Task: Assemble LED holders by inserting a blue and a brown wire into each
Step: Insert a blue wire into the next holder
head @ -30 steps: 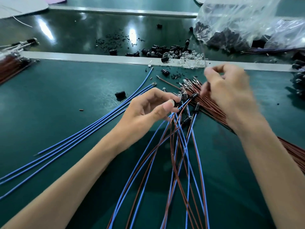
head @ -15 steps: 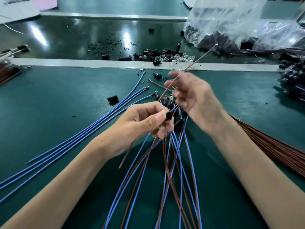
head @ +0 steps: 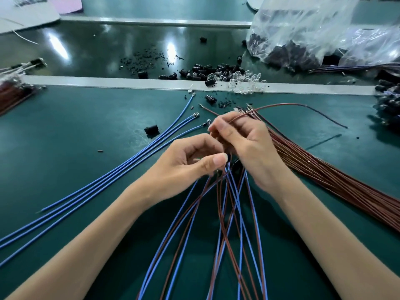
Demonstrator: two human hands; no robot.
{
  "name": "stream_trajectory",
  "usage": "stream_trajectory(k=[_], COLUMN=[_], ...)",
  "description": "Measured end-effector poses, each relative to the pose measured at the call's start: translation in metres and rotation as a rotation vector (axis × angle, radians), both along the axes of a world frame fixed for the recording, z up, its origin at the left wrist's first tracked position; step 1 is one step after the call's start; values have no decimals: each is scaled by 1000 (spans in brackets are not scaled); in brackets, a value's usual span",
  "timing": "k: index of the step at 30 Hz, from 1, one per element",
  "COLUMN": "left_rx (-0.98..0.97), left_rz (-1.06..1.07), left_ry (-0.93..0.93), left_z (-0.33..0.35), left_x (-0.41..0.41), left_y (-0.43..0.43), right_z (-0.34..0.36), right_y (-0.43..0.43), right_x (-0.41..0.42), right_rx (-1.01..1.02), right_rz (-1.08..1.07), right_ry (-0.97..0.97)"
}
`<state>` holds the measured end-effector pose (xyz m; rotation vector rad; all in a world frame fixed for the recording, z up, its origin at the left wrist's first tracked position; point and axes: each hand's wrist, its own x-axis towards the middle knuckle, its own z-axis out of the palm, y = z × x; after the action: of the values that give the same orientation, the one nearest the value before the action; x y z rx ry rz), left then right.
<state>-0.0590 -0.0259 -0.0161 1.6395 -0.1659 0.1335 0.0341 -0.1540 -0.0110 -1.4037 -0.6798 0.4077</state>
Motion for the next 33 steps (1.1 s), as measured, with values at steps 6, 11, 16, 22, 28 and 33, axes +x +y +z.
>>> stream_trajectory(k=[6,11,16,22,28,33], left_rx=[27,-9,24,72,112,156], left_rz=[463,555,509,546,551,530], left_ry=[-193,-137,-150,-138,-78,-30], left_z=[-8,-14,-15,-17,-19,-18], left_x=[11,16,17,17,18,18], left_y=[12,17,14,17,18,19], right_z=[4,4,2,2,1,-1], right_y=[-9,-7,-6,-5,-4,-5], right_x=[13,8,7,5,4,5], right_rx=[189,246,211,170,150,116], right_rz=[-269,-302,-315,-278,-273,-244], right_ry=[-10,-56,-86,-86,-95,-123])
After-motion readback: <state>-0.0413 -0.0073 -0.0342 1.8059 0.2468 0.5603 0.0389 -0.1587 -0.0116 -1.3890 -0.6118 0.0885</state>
